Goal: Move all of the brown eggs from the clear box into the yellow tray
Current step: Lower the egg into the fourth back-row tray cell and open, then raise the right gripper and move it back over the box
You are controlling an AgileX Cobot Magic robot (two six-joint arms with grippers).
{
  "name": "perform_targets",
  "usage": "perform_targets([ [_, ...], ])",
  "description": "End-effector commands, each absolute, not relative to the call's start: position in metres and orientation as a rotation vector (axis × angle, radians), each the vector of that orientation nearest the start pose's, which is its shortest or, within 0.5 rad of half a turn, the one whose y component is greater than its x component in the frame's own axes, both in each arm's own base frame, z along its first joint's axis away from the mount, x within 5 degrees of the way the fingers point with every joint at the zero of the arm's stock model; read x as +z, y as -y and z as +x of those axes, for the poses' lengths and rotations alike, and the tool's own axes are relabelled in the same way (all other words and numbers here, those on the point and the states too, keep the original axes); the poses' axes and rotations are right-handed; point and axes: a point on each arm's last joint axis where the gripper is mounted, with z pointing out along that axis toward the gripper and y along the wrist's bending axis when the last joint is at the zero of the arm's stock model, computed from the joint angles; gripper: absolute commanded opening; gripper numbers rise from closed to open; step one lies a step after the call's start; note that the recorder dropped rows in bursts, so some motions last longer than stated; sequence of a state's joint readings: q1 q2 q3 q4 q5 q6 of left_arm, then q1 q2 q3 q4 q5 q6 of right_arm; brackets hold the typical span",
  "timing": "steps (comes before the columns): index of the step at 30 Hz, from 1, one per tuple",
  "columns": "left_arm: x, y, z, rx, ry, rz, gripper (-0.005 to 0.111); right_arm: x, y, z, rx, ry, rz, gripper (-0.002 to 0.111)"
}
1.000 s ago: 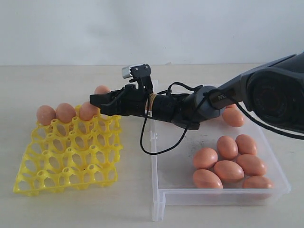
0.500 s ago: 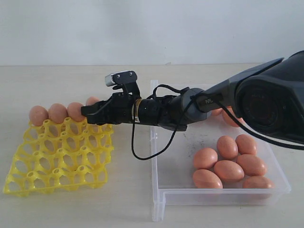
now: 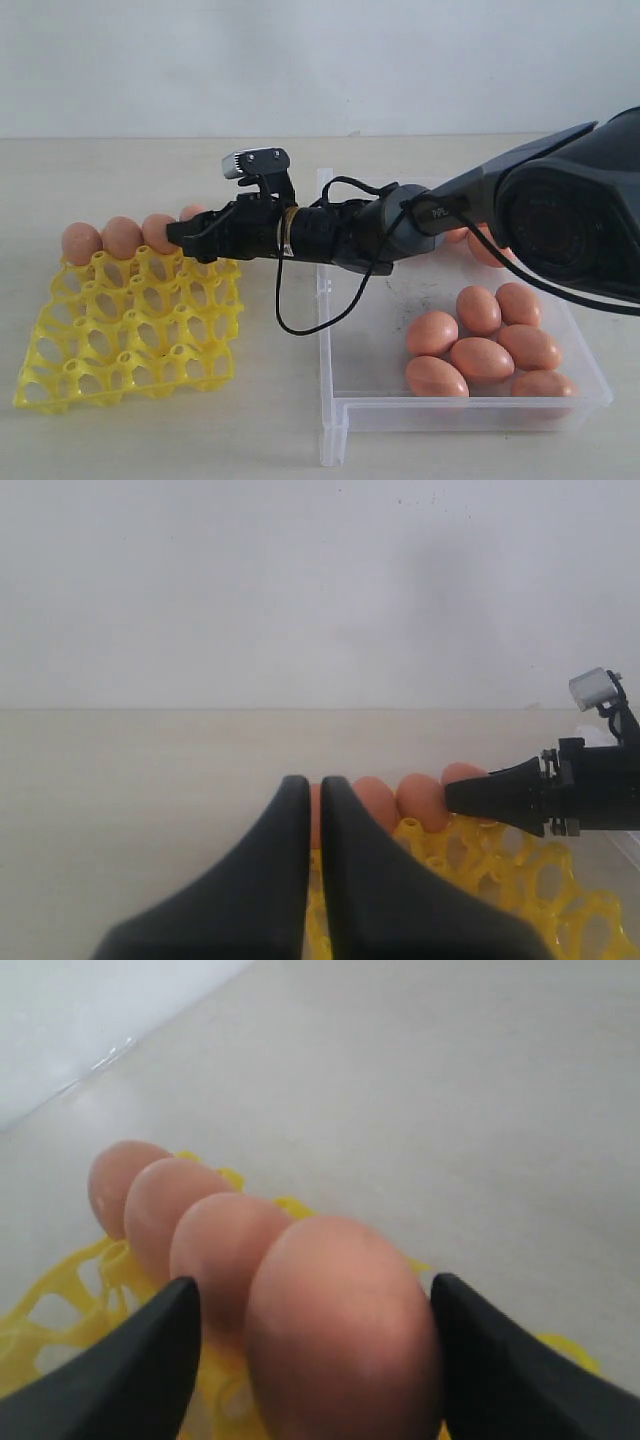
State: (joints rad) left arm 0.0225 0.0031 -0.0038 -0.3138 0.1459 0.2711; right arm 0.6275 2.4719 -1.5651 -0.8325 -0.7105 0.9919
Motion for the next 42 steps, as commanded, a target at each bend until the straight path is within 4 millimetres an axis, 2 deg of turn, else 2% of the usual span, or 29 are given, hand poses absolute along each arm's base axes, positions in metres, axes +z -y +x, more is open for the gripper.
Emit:
perform_targets([
  [1,0.202,0.002,0.056,-0.049,-1.608,-0.024,0.004,0.095,-0.334,0.389,1.076,-1.829,-0.682,0.061],
  [4,0.202,0.002,0.056,-0.049,-1.608,-0.024,0.004,0.122,-0.333,0.391,1.038,-1.8,-0.689,0.061],
  [12,0.202,0.002,0.056,-0.049,-1.608,-0.024,0.004,0.134,-0.33,0.39,0.936,-1.836,-0.761,0.058],
  [15,0.202,0.002,0.056,-0.049,-1.608,-0.024,0.004,0.137,-0.329,0.391,0.894,-1.846,-0.778,0.042],
  [18,0.202,0.002,0.056,-0.049,-1.608,-0.024,0.004,0.145,-0.327,0.392,0.868,-1.855,-0.767,0.02],
  [20,0.202,0.002,0.056,-0.049,-1.608,-0.024,0.004,0.155,-0.326,0.391,0.869,-1.845,-0.766,0.001],
  [25,0.202,0.002,0.056,-0.049,-1.608,-0.024,0.004,0.194,-0.323,0.385,0.833,-1.78,-0.839,0.0],
  [28,0.202,0.002,0.056,-0.049,-1.608,-0.024,0.004,0.214,-0.316,0.38,0.706,-1.791,-0.935,0.0],
  [31,0.202,0.002,0.056,-0.049,-1.608,-0.024,0.004,0.229,-0.301,0.374,0.567,-1.86,-0.937,0.0],
  [32,0.202,0.002,0.056,-0.049,-1.608,-0.024,0.004,0.234,-0.297,0.373,0.567,-1.882,-0.881,0.0],
  [37,0.202,0.002,0.056,-0.049,-1.608,-0.024,0.004,0.249,-0.266,0.358,0.381,-1.9,-0.763,0.0],
  [42,0.202,0.002,0.056,-0.049,-1.608,-0.024,0.004,0.252,-0.234,0.34,0.19,-1.915,-0.695,0.0],
])
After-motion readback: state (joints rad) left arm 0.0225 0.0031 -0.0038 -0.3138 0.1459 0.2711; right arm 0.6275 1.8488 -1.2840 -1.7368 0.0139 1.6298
